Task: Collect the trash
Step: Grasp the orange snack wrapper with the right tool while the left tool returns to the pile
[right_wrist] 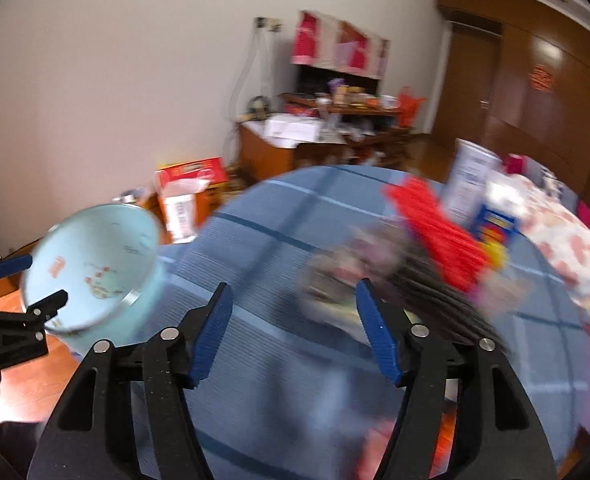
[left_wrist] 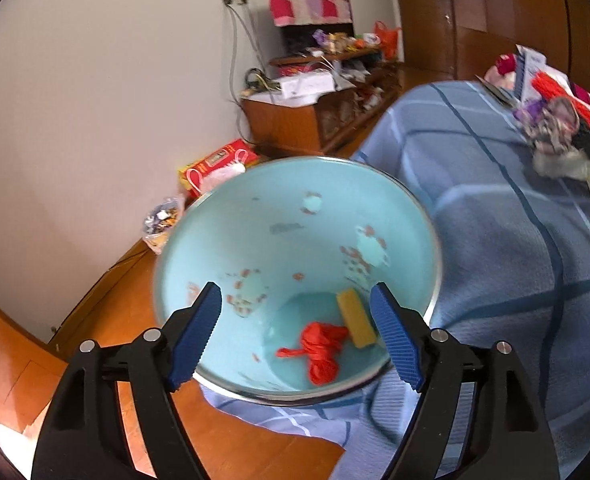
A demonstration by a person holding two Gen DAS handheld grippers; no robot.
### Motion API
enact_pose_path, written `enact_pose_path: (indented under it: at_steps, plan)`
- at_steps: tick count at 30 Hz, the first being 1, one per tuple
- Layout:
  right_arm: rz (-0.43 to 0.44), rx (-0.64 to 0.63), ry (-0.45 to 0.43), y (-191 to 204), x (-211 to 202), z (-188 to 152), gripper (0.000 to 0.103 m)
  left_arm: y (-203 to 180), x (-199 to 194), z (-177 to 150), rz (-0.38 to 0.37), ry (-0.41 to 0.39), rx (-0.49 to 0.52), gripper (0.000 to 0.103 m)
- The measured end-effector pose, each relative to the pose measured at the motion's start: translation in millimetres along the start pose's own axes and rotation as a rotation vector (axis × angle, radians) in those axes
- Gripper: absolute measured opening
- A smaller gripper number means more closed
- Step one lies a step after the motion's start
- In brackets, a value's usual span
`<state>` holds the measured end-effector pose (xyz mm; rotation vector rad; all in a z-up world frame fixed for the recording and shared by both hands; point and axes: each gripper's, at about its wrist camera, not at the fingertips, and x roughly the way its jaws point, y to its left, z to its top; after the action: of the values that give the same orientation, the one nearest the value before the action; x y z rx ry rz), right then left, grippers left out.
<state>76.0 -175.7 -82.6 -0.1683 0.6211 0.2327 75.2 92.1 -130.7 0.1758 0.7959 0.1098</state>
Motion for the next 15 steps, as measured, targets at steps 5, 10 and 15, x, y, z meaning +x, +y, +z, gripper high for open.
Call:
enact_pose_path:
  at_steps: [5,10,15]
  plan:
    - [-0.083,0.052,0.045,-44,-15,-31,0.074,-15,-1,1,-0.017,-0.008,0.02,0.081]
    - [-0.125,0.024,0.138,-63,-11,-64,0.074,-22,-4,2,-0.034,-0.019,0.034,0.081]
    - [-0.269,0.012,0.165,-105,-26,-87,0.074,-22,3,4,-0.036,-0.006,0.034,0.082]
